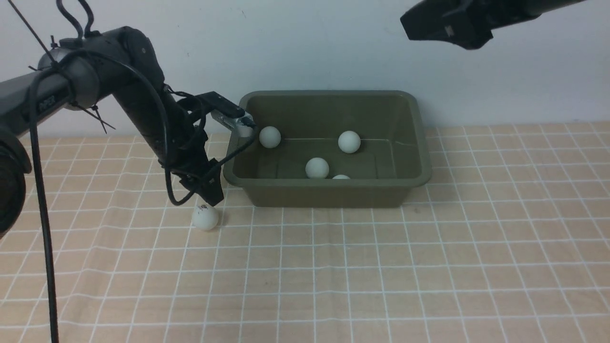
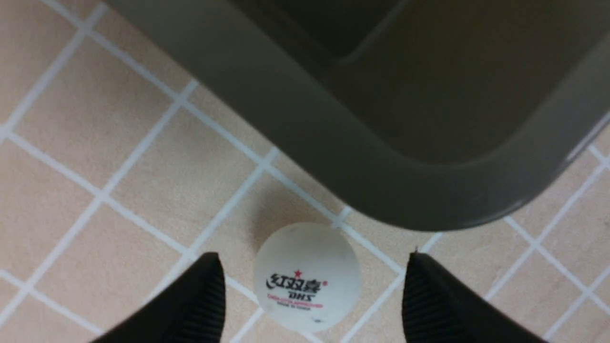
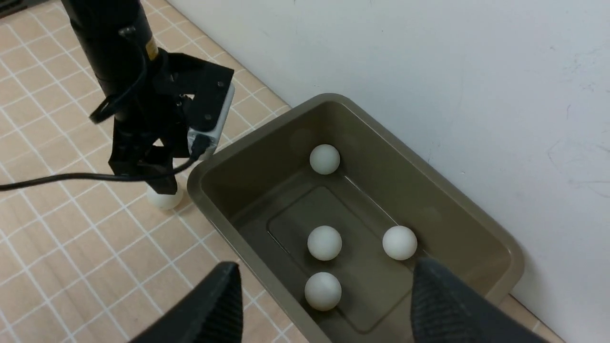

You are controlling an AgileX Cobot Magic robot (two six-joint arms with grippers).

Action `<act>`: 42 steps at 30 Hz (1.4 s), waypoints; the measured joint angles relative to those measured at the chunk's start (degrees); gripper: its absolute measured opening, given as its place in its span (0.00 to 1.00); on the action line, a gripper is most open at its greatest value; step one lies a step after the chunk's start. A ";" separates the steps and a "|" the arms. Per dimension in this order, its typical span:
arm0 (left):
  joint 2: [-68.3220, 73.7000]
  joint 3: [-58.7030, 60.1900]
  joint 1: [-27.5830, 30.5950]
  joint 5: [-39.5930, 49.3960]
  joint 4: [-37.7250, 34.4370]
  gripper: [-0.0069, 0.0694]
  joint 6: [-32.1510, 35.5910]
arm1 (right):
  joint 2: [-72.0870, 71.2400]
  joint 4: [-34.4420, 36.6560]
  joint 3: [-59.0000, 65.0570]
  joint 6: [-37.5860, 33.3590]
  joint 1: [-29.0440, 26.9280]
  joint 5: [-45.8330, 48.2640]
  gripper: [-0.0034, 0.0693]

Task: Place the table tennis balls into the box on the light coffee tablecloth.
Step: 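Reach for and grasp a ping pong ball on the table beside the basket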

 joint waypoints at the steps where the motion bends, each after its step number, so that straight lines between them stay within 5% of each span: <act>1: 0.00 0.00 -0.31 0.00 1.18 0.63 -1.03 | 0.00 -0.05 0.00 0.00 0.00 0.00 0.65; 30: 2.96 1.06 -1.53 0.19 4.56 0.63 -6.00 | 0.00 -1.11 0.00 -0.07 0.00 -0.16 0.65; 36: 3.50 1.06 -1.53 0.19 4.79 0.49 -6.07 | 0.00 -1.11 0.00 -0.07 0.00 -0.16 0.65; 42: 3.32 1.06 -1.59 0.19 6.29 0.48 -6.21 | 0.00 -1.11 0.00 -0.13 0.00 -0.16 0.65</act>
